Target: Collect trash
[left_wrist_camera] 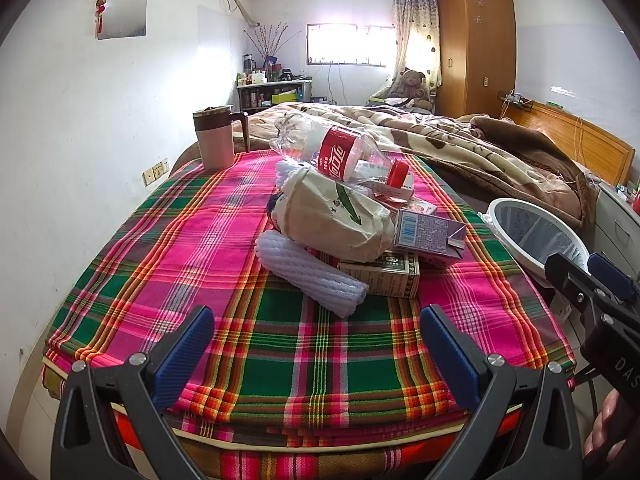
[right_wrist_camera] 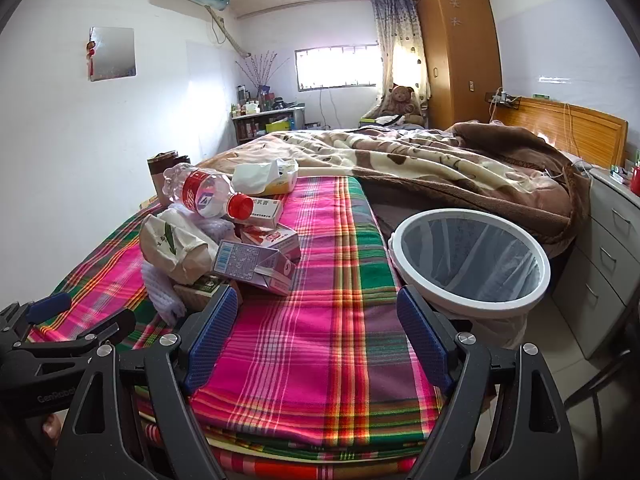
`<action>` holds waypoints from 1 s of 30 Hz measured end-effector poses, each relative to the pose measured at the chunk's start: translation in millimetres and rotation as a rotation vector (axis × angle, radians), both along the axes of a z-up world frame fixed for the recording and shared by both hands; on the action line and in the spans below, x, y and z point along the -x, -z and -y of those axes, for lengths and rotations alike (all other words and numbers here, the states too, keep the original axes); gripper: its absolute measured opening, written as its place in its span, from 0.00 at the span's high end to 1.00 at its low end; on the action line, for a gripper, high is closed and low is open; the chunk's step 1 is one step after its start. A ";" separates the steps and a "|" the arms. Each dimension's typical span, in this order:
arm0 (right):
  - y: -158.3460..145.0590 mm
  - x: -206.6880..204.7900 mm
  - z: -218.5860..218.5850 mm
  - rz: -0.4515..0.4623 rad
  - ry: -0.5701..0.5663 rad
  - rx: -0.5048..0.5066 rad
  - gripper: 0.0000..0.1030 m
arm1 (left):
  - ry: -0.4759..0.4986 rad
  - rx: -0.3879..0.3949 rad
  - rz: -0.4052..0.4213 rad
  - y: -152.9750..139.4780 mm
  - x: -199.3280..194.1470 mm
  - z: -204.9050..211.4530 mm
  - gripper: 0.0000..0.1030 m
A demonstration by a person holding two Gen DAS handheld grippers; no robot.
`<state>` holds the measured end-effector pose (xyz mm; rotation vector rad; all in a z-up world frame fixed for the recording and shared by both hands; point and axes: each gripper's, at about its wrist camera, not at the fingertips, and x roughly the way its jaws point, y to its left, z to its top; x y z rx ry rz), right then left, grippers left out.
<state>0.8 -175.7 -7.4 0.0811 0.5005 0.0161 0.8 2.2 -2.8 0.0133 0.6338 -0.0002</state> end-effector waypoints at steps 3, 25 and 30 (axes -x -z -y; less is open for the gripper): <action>0.7 -1.5 0.3 -0.005 0.001 0.000 0.19 | -0.001 0.000 0.000 0.1 0.0 0.1 0.00; 1.9 -2.4 -1.6 -0.008 0.003 0.004 0.19 | 0.000 0.001 0.000 -0.1 -0.1 -0.4 0.00; 2.5 -2.5 -2.1 -0.011 0.003 0.004 0.19 | 0.000 0.001 0.000 0.1 -0.1 -0.5 0.00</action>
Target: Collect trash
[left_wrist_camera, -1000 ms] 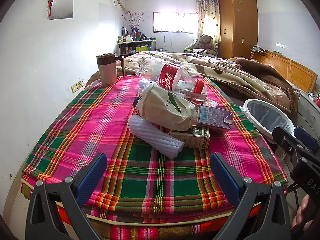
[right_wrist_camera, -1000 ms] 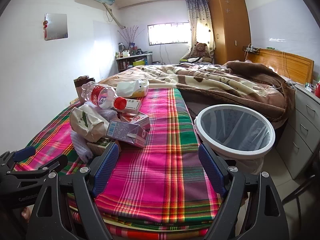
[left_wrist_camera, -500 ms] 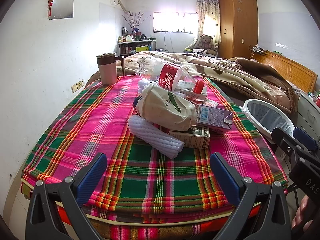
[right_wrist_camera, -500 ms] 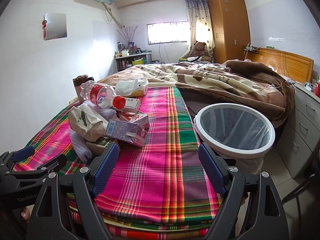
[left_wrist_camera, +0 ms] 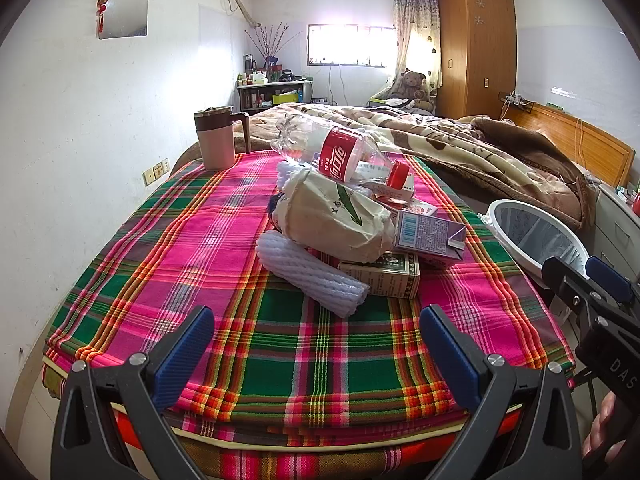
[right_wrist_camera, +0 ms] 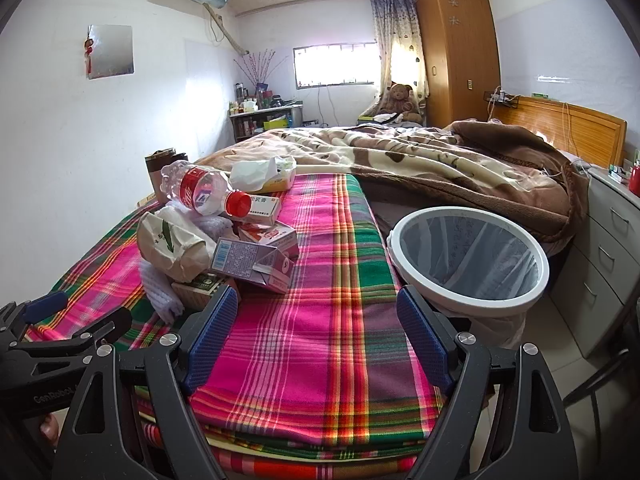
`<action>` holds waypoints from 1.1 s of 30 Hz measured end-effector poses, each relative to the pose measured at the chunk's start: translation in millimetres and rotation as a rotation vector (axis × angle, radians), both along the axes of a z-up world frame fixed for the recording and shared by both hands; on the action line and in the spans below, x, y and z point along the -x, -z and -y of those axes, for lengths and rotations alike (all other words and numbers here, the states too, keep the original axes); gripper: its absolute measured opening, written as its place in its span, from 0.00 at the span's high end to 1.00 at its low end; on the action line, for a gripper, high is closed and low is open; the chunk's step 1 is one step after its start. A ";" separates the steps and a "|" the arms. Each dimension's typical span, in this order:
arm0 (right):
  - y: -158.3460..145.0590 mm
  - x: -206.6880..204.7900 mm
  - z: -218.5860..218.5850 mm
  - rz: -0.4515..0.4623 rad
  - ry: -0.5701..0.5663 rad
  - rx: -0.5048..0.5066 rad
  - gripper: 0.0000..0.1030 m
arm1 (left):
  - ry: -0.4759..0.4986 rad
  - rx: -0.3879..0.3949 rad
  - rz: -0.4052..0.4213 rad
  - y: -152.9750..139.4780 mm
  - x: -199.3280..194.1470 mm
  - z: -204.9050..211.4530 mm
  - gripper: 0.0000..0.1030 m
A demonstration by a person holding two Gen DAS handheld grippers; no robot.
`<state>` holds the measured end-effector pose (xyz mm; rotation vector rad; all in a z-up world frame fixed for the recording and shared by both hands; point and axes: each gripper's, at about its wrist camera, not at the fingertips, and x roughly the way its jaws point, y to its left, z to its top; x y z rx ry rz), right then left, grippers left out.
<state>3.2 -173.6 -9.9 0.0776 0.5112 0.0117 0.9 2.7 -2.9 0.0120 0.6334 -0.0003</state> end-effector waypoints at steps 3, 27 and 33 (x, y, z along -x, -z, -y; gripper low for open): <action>0.0 -0.1 -0.1 0.000 -0.001 0.001 0.19 | 0.000 0.001 0.000 -0.2 0.1 -0.2 0.00; 0.2 -0.1 -1.5 -0.002 0.000 0.003 0.19 | -0.003 0.006 -0.003 -1.0 2.0 -1.8 0.00; 0.2 -1.6 -2.7 -0.003 -0.004 0.007 0.19 | -0.006 0.008 -0.007 -0.7 1.3 -2.6 0.00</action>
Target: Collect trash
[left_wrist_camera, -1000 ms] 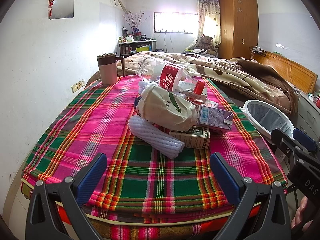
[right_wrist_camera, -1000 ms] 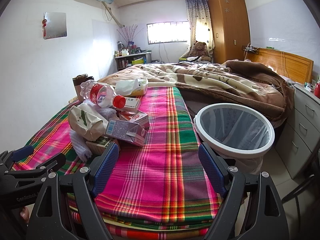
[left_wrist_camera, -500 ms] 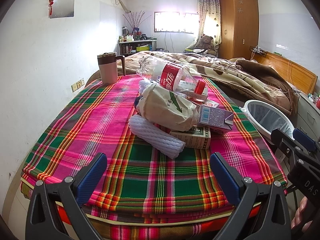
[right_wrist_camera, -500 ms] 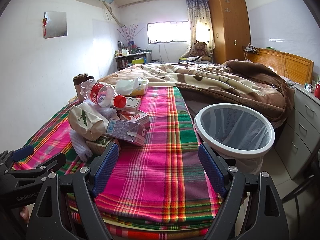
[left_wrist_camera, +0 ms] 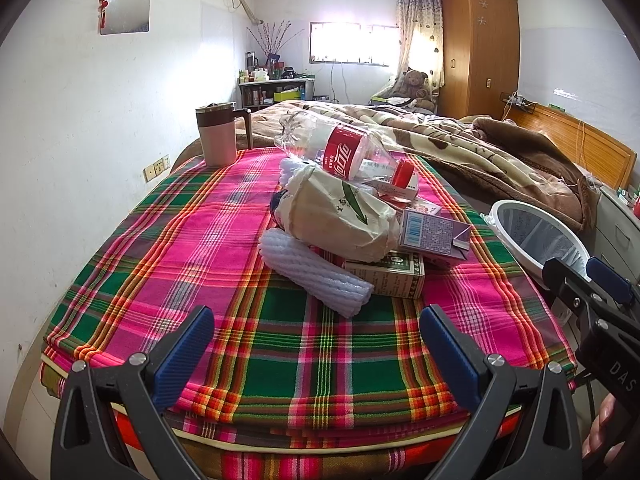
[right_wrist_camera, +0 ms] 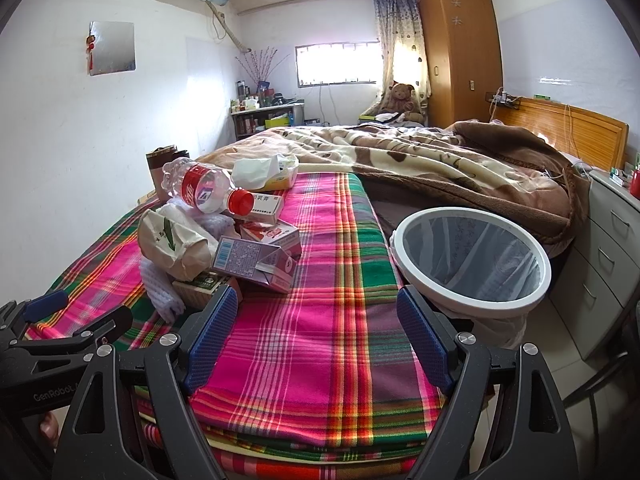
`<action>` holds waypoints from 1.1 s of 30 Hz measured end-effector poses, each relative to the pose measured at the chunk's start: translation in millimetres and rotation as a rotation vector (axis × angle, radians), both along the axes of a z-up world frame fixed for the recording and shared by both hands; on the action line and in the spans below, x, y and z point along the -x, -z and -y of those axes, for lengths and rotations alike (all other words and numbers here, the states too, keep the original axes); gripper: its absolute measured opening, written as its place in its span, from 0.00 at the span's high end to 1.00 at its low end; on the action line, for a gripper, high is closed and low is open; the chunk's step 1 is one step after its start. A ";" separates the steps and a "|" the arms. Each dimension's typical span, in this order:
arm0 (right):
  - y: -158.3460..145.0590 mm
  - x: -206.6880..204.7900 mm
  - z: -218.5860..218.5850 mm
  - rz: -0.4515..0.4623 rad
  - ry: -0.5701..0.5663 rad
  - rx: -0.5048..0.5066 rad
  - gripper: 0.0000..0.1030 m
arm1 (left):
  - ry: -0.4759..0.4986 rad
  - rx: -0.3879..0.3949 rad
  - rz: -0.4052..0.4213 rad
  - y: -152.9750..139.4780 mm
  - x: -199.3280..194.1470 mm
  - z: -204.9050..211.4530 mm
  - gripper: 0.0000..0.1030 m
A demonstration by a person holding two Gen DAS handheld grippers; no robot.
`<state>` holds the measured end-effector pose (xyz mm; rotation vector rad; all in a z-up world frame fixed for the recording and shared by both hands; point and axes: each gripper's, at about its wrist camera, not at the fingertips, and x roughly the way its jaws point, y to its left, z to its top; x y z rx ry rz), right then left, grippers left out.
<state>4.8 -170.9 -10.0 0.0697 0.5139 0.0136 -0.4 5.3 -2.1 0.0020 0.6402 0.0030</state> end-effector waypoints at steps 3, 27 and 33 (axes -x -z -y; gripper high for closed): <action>0.8 -1.5 -0.1 -0.005 -0.005 0.002 0.19 | -0.002 0.000 -0.005 1.7 -2.6 -1.3 0.00; 8.4 -64.4 -13.7 -0.048 -0.200 0.037 0.19 | -0.029 0.125 -0.147 25.4 -54.4 -22.4 0.00; 11.8 -80.1 -21.7 -0.089 -0.268 0.050 0.19 | -0.017 0.177 -0.194 33.7 -69.8 -24.0 0.00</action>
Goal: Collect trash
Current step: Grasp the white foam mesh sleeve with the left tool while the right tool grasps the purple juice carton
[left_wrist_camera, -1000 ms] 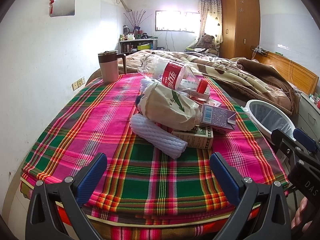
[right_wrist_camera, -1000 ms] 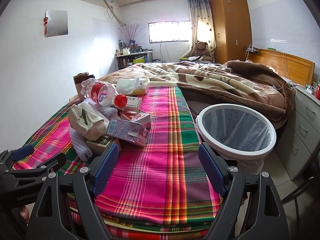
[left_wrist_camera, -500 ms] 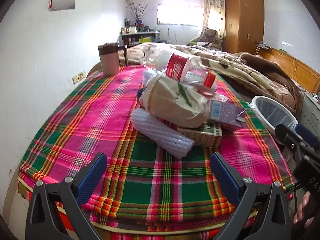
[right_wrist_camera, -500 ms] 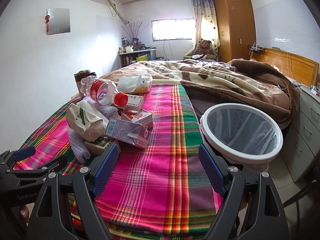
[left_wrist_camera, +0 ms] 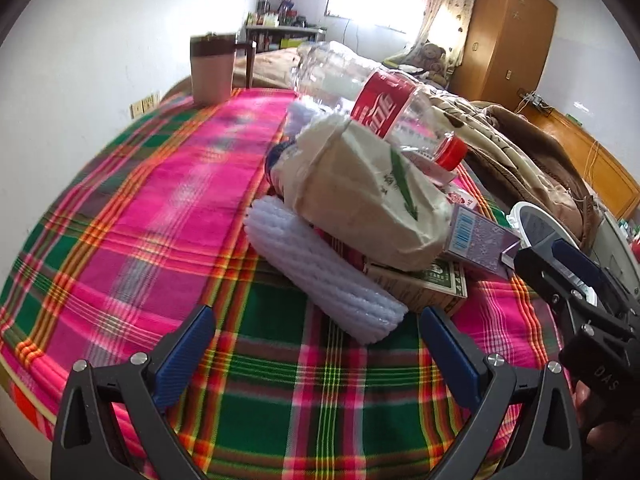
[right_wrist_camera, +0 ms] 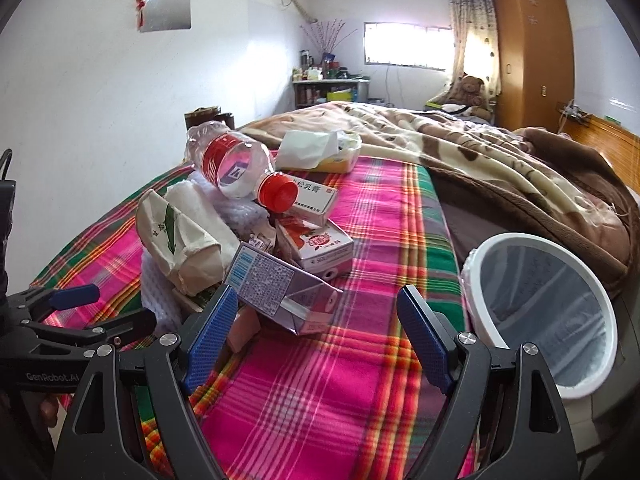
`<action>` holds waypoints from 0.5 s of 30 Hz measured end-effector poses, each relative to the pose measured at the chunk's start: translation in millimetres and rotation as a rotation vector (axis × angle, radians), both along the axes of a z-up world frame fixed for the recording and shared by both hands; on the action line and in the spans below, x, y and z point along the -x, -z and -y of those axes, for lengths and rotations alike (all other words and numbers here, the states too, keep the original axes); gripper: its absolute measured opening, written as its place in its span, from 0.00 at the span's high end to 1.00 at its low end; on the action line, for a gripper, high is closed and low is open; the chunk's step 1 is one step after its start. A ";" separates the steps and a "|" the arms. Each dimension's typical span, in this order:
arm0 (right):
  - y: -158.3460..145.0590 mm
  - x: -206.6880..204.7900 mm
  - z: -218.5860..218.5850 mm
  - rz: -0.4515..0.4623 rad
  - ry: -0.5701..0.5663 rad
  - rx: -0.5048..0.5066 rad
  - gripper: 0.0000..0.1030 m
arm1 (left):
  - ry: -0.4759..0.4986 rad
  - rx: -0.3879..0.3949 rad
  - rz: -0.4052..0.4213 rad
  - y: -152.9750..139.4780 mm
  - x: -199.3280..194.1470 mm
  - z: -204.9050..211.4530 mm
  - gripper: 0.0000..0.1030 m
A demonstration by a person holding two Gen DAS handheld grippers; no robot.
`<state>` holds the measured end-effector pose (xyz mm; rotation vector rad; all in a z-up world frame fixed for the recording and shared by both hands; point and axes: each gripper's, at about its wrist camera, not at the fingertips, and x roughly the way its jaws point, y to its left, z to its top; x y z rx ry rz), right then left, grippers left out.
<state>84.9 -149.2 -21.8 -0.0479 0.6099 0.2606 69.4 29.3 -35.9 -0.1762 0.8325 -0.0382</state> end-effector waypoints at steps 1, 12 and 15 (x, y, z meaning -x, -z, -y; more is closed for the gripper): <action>-0.2 -2.0 -2.5 -0.001 -0.024 0.005 0.19 | 0.001 0.012 0.005 0.4 -0.8 -0.6 0.00; 9.5 -18.0 -10.7 -0.078 -0.121 0.046 0.19 | 0.000 0.064 -0.085 17.4 -19.3 -12.5 0.07; 12.5 -25.5 -12.4 -0.095 -0.128 0.044 0.19 | -0.006 0.071 -0.088 16.1 -20.1 -19.3 0.13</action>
